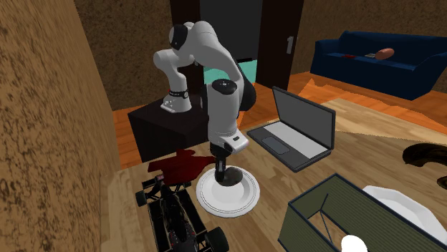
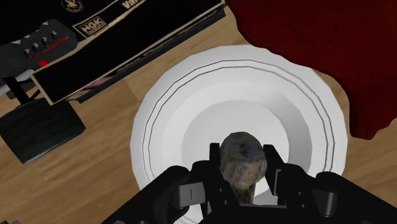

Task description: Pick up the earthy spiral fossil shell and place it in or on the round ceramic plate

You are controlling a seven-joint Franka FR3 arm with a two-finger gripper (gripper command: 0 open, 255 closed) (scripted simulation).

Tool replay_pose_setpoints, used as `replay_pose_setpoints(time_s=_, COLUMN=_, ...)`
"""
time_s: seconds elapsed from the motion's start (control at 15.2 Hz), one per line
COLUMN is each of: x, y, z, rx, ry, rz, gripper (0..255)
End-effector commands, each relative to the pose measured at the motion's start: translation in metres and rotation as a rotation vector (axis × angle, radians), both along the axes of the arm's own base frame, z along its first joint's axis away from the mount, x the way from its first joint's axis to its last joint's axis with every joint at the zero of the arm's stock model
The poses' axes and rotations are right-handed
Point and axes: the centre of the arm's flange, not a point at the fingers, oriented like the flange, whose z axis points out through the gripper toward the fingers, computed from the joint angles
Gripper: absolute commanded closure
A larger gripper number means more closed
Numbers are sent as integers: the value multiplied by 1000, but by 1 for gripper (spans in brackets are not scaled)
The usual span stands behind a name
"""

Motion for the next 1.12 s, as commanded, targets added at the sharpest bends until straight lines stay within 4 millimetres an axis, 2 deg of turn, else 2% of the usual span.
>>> replay_pose_setpoints(time_s=0.0, x=1, y=0, z=-11, rx=0, ry=-1, rz=0, gripper=255)
replay_pose_setpoints(time_s=0.33, x=1, y=0, z=-35, rx=0, ry=-1, rz=0, gripper=255)
replay_pose_setpoints(time_s=0.79, x=1, y=0, z=-35, rx=0, ry=-1, rz=0, gripper=255)
replay_pose_setpoints(time_s=0.86, x=-1, y=0, z=-34, rx=0, ry=-1, rz=0, gripper=0)
replay_pose_setpoints(time_s=1.06, x=0, y=2, z=-34, rx=0, ry=-1, rz=0, gripper=0)
